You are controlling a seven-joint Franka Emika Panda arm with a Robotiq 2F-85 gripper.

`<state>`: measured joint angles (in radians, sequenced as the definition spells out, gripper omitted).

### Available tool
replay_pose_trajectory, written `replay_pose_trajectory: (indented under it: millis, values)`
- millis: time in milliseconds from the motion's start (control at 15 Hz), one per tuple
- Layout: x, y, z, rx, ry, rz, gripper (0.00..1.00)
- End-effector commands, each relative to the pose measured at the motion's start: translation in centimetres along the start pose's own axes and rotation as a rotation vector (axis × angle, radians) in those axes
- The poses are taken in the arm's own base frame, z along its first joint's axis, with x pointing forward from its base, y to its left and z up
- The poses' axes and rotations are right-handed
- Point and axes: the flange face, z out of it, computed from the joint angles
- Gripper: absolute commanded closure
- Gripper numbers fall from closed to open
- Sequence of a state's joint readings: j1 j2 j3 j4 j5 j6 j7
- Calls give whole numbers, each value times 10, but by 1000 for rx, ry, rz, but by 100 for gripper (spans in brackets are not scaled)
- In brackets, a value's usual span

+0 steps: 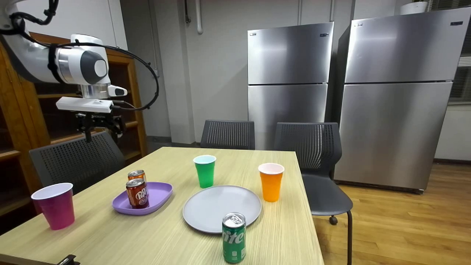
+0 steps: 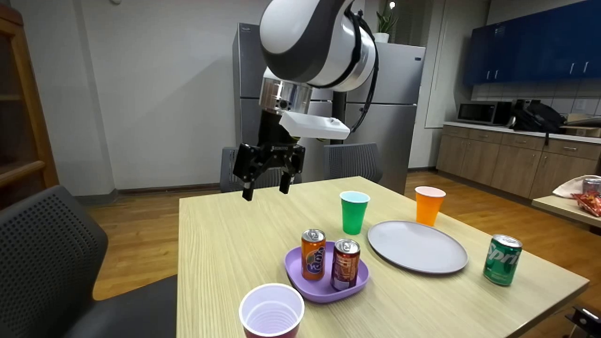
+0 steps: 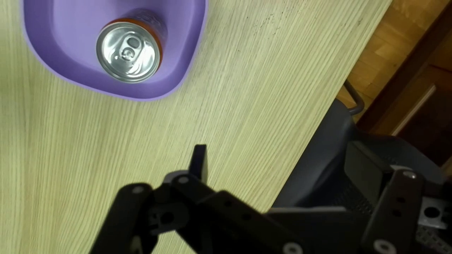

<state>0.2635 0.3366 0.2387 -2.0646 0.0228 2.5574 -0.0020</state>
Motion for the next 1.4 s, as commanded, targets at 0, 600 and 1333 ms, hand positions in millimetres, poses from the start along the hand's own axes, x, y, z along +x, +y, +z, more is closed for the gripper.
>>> replay_pose_trajectory:
  millis: [0, 600, 1333]
  values:
    - [0, 0, -1, 0, -1, 0, 0]
    - [-16, -20, -9, -23, 4, -39, 0]
    - [-57, -41, 8, -41, -26, -37, 0]
